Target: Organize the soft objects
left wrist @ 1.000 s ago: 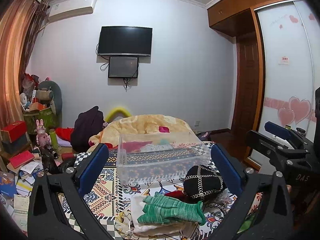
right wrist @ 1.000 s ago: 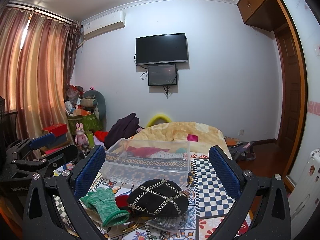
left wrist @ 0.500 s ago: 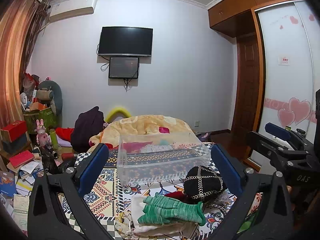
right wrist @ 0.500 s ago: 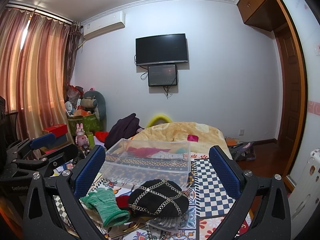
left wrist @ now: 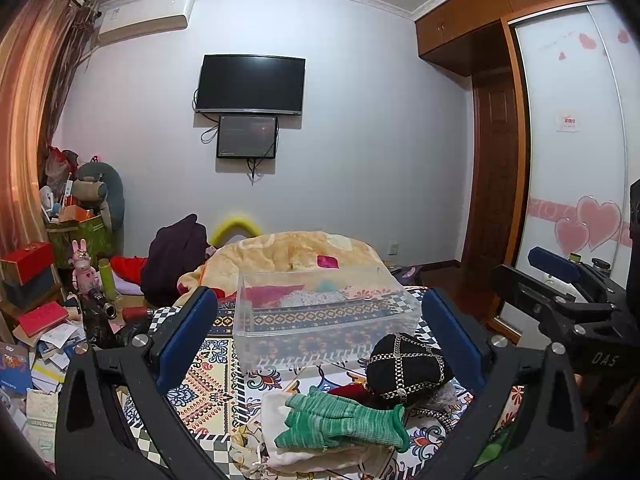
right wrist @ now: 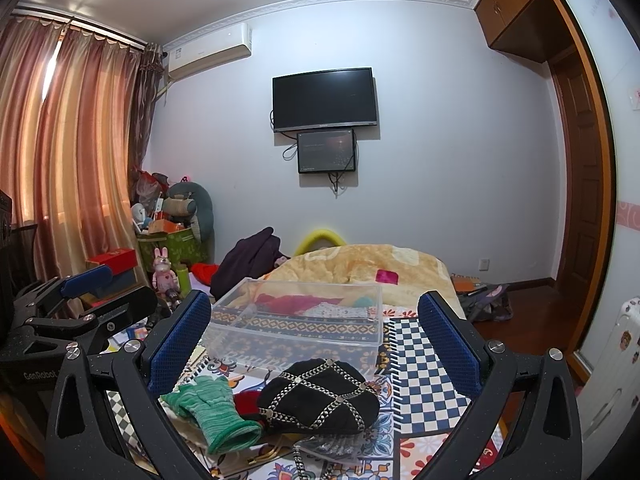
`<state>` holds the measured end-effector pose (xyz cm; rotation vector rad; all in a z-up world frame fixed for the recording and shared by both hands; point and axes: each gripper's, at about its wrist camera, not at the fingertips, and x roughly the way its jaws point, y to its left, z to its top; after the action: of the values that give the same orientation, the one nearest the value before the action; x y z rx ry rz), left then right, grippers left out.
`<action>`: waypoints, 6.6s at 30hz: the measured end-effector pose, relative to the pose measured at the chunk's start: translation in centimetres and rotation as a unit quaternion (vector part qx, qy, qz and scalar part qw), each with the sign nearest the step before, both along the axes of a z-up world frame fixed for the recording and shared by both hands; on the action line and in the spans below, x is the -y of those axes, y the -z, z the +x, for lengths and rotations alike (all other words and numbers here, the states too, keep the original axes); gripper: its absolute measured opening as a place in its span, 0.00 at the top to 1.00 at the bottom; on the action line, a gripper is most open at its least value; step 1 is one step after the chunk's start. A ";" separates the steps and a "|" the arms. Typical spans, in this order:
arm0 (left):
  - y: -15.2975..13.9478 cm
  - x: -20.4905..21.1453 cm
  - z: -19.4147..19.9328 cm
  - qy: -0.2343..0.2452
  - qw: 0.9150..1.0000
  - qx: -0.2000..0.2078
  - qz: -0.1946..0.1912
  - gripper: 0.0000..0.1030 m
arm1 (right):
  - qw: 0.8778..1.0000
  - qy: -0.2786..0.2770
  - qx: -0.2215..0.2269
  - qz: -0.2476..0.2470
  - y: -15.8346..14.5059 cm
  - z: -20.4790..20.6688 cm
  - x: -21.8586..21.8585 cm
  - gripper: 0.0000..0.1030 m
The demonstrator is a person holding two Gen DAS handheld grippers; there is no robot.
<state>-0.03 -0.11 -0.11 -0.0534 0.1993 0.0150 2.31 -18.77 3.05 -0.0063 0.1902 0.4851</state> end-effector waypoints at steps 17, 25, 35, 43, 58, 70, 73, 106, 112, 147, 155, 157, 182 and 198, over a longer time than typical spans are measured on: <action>3.3 1.0 3.1 0.037 0.995 -0.091 0.012 0.00 | 0.998 0.004 -0.061 -0.017 2.6 2.0 0.6 0.00; 7.3 0.2 5.8 0.059 0.984 -0.168 -0.010 0.00 | 0.989 -0.011 -0.149 -0.022 6.2 4.5 1.3 0.00; 9.7 -2.6 6.3 0.060 0.977 -0.196 -0.059 0.22 | 0.980 -0.053 -0.190 -0.036 8.6 5.0 -0.1 0.04; 10.5 -1.6 6.2 0.079 0.974 -0.209 -0.042 0.45 | 0.974 -0.048 -0.217 -0.040 9.6 6.0 -0.9 0.18; 10.7 -1.0 5.9 0.074 0.975 -0.207 -0.019 0.79 | 0.976 -0.061 -0.203 -0.041 9.0 5.5 -1.3 0.64; 8.2 -1.4 5.1 0.075 0.981 -0.174 -0.030 0.95 | 0.985 -0.057 -0.164 -0.016 6.2 5.4 -0.7 0.77; 7.3 -1.5 5.0 0.073 0.984 -0.162 -0.028 0.95 | 0.986 -0.059 -0.153 -0.010 5.4 5.4 -0.6 0.77; 2.0 -4.5 16.1 -0.031 0.995 -0.091 0.007 0.95 | 0.994 -0.011 -0.109 -0.025 3.0 12.2 -3.8 0.77; 3.8 -5.0 18.7 -0.028 0.991 -0.131 -0.003 0.95 | 0.989 -0.010 -0.137 -0.054 4.3 13.6 -4.6 0.77; 2.8 -2.4 13.6 0.054 0.988 -0.142 0.021 0.50 | 0.986 -0.024 -0.128 -0.104 2.9 10.5 -4.8 0.36; 2.5 -2.6 9.9 0.055 0.990 -0.132 0.018 0.31 | 0.988 -0.041 -0.126 -0.080 3.1 8.2 -3.9 0.30; 3.0 -2.9 9.3 0.059 0.988 -0.140 0.011 0.29 | 0.987 -0.043 -0.131 -0.080 3.5 7.8 -3.8 0.30; 11.9 -4.8 7.2 0.030 0.971 -0.235 -0.032 0.35 | 0.967 -0.079 -0.231 -0.075 10.3 5.4 -4.0 0.51; 13.3 -5.5 7.9 0.044 0.964 -0.253 -0.066 0.83 | 0.967 -0.083 -0.234 -0.058 9.7 5.5 -3.5 0.70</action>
<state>7.91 5.34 -13.40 -0.1735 0.7151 -0.0748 7.78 -15.23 -6.68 -0.0226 0.6863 0.6378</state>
